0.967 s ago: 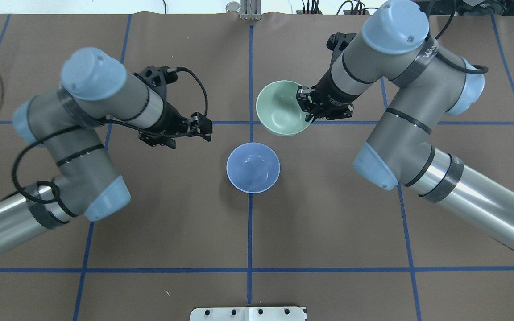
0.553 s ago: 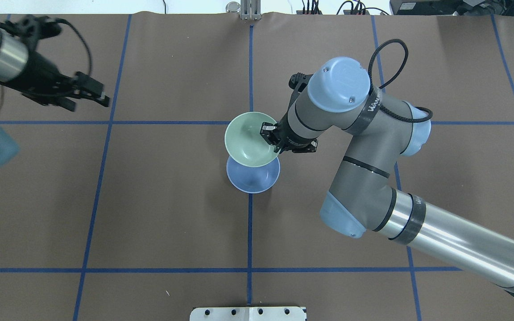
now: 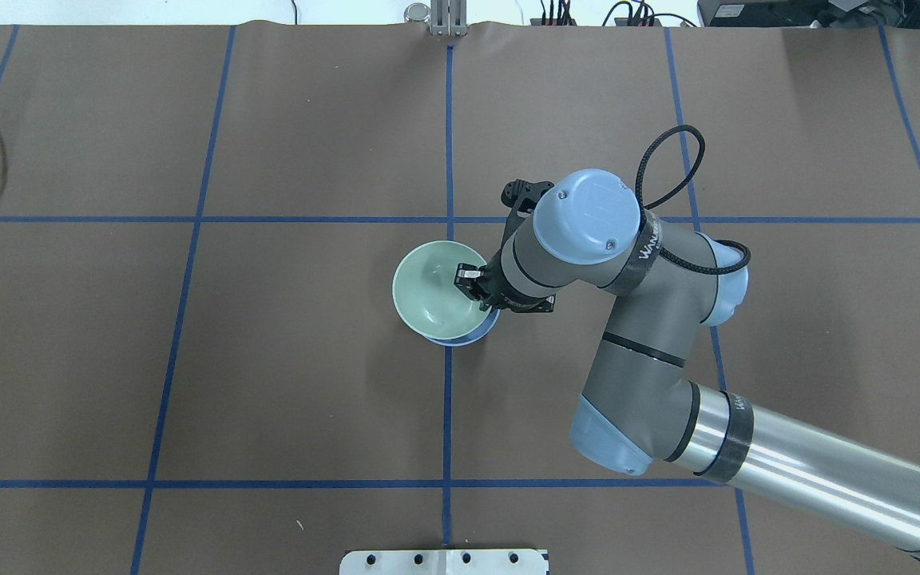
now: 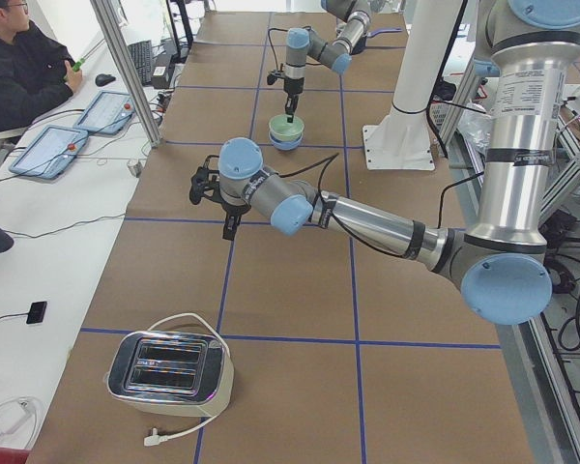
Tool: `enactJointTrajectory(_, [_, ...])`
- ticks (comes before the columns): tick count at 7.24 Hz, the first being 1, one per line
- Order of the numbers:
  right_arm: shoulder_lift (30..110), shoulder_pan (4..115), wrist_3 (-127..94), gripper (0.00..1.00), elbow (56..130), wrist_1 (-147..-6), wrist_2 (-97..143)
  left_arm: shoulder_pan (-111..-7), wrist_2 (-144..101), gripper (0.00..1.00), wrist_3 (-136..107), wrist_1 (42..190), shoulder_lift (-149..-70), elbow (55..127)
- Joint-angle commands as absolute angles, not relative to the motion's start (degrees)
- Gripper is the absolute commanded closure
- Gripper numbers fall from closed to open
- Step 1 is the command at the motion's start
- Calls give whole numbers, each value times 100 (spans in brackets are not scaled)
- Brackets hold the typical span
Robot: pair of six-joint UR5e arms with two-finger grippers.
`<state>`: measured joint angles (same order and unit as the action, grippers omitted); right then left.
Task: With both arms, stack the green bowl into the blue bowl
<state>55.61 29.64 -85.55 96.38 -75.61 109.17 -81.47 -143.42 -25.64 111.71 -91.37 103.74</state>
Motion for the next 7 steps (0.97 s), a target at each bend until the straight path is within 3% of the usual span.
enactJointTrajectory(1, [5713, 2944, -8534, 100, 9624, -7339, 10907, -8603, -14353, 3, -2076, 11171, -8851, 10380])
enactJointTrajectory(7, [5687, 2988, -8481, 100, 9536, -7330, 10890, -8701, -14361, 3, -1960, 11215, -8692, 10432])
